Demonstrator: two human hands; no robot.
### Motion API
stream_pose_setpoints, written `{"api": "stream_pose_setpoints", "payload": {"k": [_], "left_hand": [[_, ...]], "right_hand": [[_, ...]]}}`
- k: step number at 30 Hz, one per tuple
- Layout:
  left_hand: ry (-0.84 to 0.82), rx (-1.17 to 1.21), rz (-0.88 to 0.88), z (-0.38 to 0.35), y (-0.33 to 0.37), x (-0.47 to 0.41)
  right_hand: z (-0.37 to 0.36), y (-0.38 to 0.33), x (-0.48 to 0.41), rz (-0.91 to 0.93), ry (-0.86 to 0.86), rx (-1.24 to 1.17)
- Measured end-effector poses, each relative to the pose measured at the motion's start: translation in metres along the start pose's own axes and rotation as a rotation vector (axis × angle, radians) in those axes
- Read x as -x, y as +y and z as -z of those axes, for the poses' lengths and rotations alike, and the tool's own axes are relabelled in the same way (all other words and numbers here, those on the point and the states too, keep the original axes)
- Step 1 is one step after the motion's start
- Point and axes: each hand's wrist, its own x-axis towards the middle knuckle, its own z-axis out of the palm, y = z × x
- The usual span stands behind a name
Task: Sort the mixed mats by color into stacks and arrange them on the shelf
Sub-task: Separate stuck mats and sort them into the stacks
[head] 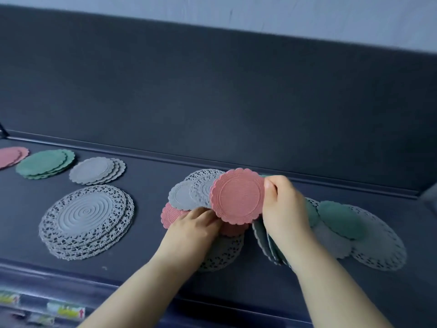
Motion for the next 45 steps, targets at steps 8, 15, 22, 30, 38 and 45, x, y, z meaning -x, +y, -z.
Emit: {"api": "stream_pose_setpoints", "payload": {"k": [8, 15, 22, 30, 38, 45], "left_hand": [[0.058, -0.066, 0.02, 0.01, 0.013, 0.0], [0.207, -0.079, 0.169, 0.024, 0.025, 0.002], [0.392, -0.017, 0.259, 0.058, 0.032, -0.011], [0.332, -0.005, 0.273, 0.055, 0.037, -0.012], [0.091, -0.02, 0.291, 0.014, 0.018, 0.012], [0.3, 0.055, 0.222, 0.037, -0.021, 0.03]], "right_hand": [[0.002, 0.043, -0.018, -0.57, -0.016, -0.695], [0.02, 0.078, -0.013, -0.458, -0.068, -0.451], [0.03, 0.079, -0.019, -0.25, -0.135, -0.158], [0.035, 0.068, -0.015, 0.009, 0.094, 0.192], [0.029, 0.042, -0.002, 0.105, 0.092, -0.181], [-0.011, 0.0, 0.007, 0.152, 0.06, -0.198]]}}
